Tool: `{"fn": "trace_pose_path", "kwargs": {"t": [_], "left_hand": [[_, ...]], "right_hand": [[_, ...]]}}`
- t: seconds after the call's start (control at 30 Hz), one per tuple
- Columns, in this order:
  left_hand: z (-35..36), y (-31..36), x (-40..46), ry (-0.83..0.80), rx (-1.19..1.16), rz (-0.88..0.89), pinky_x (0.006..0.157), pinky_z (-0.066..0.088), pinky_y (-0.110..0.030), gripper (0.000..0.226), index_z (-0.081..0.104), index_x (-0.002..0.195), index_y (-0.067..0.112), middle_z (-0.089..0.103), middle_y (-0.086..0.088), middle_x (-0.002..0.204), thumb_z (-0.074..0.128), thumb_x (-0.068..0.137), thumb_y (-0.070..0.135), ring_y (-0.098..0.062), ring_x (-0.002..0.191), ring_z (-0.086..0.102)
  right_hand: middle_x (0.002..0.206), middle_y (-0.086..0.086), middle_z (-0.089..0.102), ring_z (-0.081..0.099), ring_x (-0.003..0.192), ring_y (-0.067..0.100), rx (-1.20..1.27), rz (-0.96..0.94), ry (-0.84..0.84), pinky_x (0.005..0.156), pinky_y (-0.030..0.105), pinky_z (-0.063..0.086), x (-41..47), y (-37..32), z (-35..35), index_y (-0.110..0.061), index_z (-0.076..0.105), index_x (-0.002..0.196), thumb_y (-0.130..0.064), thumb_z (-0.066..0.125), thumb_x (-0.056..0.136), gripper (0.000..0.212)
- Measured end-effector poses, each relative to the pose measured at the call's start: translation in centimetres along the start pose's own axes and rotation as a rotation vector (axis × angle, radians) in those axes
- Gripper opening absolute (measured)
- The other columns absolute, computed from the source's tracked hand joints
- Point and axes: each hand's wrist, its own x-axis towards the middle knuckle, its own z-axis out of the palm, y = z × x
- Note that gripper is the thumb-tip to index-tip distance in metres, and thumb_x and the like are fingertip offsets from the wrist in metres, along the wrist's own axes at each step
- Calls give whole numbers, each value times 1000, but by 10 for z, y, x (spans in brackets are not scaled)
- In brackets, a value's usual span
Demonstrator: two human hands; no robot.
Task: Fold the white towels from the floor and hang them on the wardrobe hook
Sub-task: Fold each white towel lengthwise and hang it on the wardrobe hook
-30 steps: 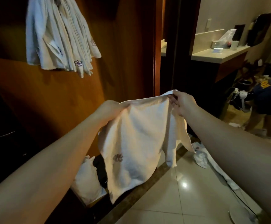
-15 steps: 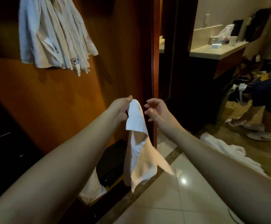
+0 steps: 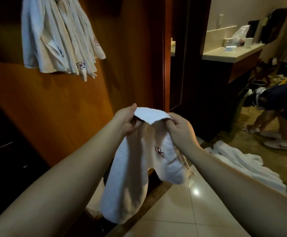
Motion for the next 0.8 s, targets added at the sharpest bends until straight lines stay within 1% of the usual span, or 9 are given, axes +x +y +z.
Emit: {"fn": "trace_pose_path", "kwargs": {"t": [0.07,0.17,0.2,0.27,0.33,0.43,0.5,0.63,0.8], "left_hand": [[-9,-2,-3,-61,66,23,51,61,-33,32,57,100,0,67,-11,68,46,108,29,-19,56,68],[-17,-6,-16,-153,267,167,58,60,-26,25,58,106,-4,59,-11,80,44,105,16,-17,62,62],[-19,-7,-21,-189,376,241,68,60,-28,25,57,119,-3,63,-10,90,50,101,12,-17,71,66],[-23,-6,-30,-253,667,430,90,56,-34,54,51,138,14,62,-7,121,68,87,16,-17,102,65],[-23,-4,-40,-330,836,590,100,48,-33,63,55,133,33,52,3,135,76,74,30,-12,120,53],[-22,2,-47,-418,796,701,93,48,-29,22,67,110,42,67,11,118,67,92,29,-4,112,60],[-23,5,-48,-387,778,749,85,47,-27,28,73,99,44,73,15,103,56,100,23,1,100,65],[-23,11,-48,-437,781,711,84,48,-29,21,78,95,44,75,9,101,61,93,33,-5,97,69],[-29,13,-37,-428,742,581,83,50,-34,13,80,92,31,76,6,95,67,93,27,-10,90,71]], "right_hand": [[79,-21,67,60,73,-5,15,-21,-41,59,14,41,14,-10,-3,-31,67,79,-32,51,99,25],[80,4,64,57,66,10,5,-61,-74,58,28,39,35,-20,-6,-12,69,81,-52,50,94,46],[81,3,64,58,67,9,-6,-75,-97,58,24,39,39,-22,-6,-14,70,82,-54,50,95,47],[81,-11,66,59,71,3,-52,-115,-168,59,16,39,46,-27,-6,-26,71,78,-54,51,99,40],[73,-21,64,57,66,-5,-105,-150,-237,58,9,40,53,-34,-7,-37,64,70,-54,49,101,38],[68,-2,63,56,62,3,-139,-162,-282,55,9,38,63,-37,-12,-28,71,75,-59,48,99,46],[71,4,64,57,64,10,-161,-147,-322,54,12,39,67,-38,-19,-25,73,77,-60,51,97,47],[75,-14,67,61,65,-1,-202,-22,-476,54,9,43,71,-32,-35,-33,70,76,-59,63,90,30],[84,-21,71,66,75,-6,-360,174,-638,69,23,50,55,20,-61,-39,70,88,-52,75,81,16]]}}
